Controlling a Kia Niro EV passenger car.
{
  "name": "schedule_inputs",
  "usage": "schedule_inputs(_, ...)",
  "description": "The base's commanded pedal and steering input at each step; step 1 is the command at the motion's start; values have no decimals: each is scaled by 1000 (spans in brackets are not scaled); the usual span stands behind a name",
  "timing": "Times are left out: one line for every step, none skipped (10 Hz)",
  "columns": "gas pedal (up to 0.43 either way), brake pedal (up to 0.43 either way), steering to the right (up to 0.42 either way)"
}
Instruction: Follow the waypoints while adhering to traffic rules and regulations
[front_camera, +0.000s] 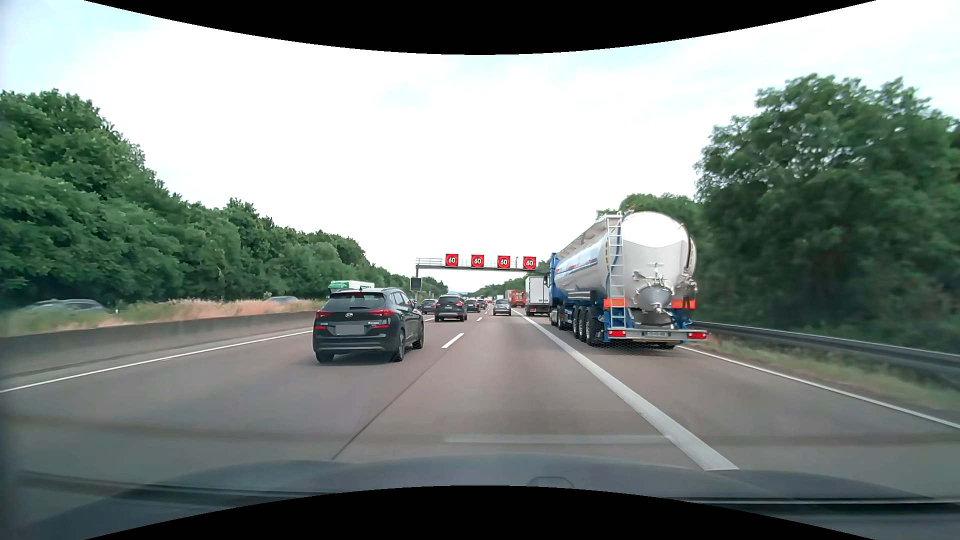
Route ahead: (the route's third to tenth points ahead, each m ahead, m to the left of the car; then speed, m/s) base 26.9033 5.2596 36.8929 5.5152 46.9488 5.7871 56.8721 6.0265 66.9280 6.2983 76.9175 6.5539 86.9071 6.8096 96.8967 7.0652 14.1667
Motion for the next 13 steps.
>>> schedule_inputs(0,0,-5)
schedule_inputs(0,0,-5)
schedule_inputs(0,0,-5)
schedule_inputs(0,0,-4)
schedule_inputs(0,0,-4)
schedule_inputs(0,0,-4)
schedule_inputs(0,0,-4)
schedule_inputs(0,0,-4)
schedule_inputs(0,0,-4)
schedule_inputs(0,0,-4)
schedule_inputs(0,0,-4)
schedule_inputs(0,0,-4)
schedule_inputs(0,0,-4)
